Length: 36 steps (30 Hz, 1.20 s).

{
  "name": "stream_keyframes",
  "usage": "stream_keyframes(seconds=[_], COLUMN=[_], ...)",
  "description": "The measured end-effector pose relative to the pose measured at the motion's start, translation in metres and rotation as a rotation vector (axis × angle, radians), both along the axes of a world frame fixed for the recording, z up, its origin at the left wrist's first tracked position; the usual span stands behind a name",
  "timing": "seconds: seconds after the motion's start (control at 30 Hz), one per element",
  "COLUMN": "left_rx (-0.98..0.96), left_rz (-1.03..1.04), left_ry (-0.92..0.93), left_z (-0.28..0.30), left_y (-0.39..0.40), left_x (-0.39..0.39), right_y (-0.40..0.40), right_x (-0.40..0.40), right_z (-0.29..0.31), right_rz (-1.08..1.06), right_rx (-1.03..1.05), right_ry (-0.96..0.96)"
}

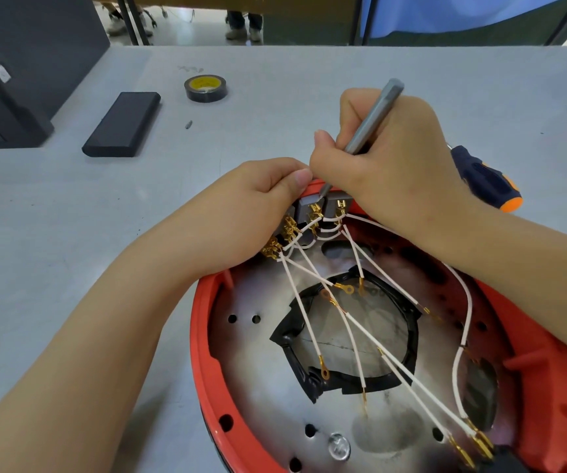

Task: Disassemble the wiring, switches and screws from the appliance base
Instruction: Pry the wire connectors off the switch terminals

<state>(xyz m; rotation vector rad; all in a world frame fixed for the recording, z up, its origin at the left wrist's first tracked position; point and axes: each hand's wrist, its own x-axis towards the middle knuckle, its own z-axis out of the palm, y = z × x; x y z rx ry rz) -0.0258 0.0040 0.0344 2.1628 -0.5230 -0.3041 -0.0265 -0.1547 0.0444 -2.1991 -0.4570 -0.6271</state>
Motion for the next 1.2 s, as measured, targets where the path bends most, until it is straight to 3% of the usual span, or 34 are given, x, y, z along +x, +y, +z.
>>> stream_keyframes(seconds=[0.37,0.67,1.03,1.2], left_rx=[0.002,0.004,-0.011,-0.011], left_rz=[0.008,0.009,0.006,0.012], left_ry=[-0.013,-0.011,-0.019,0.008], left_z=[0.001,0.000,0.000,-0.001], left_y=[0.000,0.000,0.000,0.001], left_x=[0.001,0.001,0.001,0.002], right_y=[0.006,-0.002,0.008,0.012], right_x=[0.036,0.009,0.024,0.034], right_z=[0.016,0.004,0.009,0.011], right_rz=[0.136,0.057,0.092,0.169], right_rx=[-0.038,-0.002,-0.106,-0.052], right_ry=[0.428,0.092,0.152,0.327])
